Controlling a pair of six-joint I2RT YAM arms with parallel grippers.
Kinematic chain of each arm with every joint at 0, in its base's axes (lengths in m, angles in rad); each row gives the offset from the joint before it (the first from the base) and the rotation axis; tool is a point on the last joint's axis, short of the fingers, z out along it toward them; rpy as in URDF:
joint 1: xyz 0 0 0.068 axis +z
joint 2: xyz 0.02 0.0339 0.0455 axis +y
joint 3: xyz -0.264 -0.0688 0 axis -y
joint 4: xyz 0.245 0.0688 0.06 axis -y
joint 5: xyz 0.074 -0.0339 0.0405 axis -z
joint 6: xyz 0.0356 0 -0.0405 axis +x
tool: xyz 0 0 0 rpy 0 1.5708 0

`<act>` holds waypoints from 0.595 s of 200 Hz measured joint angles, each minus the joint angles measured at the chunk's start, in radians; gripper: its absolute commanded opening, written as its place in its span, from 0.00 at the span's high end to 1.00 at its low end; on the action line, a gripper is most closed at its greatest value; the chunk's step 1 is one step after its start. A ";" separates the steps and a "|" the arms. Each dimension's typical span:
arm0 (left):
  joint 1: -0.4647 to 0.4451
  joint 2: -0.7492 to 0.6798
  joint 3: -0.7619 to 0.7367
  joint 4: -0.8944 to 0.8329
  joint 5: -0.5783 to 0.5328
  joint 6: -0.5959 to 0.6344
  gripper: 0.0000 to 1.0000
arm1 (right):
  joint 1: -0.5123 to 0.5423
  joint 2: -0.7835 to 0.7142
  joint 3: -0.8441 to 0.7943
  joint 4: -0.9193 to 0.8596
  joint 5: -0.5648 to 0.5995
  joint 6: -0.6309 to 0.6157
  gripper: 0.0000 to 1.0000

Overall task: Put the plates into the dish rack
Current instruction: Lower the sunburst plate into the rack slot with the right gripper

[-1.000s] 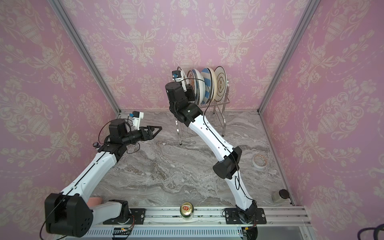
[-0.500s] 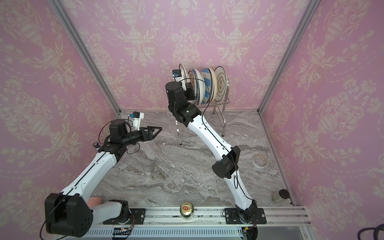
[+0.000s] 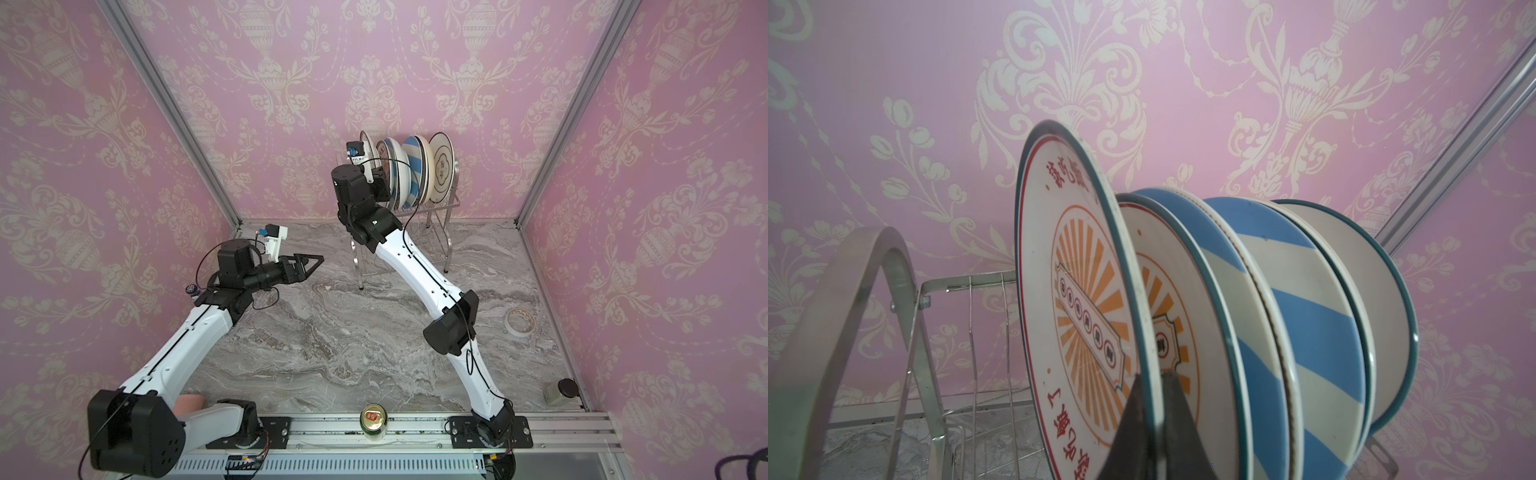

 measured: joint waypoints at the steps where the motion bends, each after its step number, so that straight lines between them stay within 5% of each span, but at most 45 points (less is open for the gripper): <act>1: 0.000 0.000 0.000 0.000 0.000 0.000 0.01 | 0.000 0.000 0.000 0.000 0.000 0.000 1.00; 58: 0.000 -0.005 0.000 -0.010 0.000 0.005 0.01 | -0.008 0.006 -0.008 -0.027 -0.022 0.051 1.00; 97: 0.000 -0.005 -0.002 -0.011 0.000 0.006 0.01 | -0.008 0.006 -0.008 -0.030 -0.023 0.065 0.83; 119: 0.000 -0.006 -0.002 -0.011 0.000 0.006 0.01 | -0.010 0.006 -0.008 -0.030 -0.020 0.064 0.82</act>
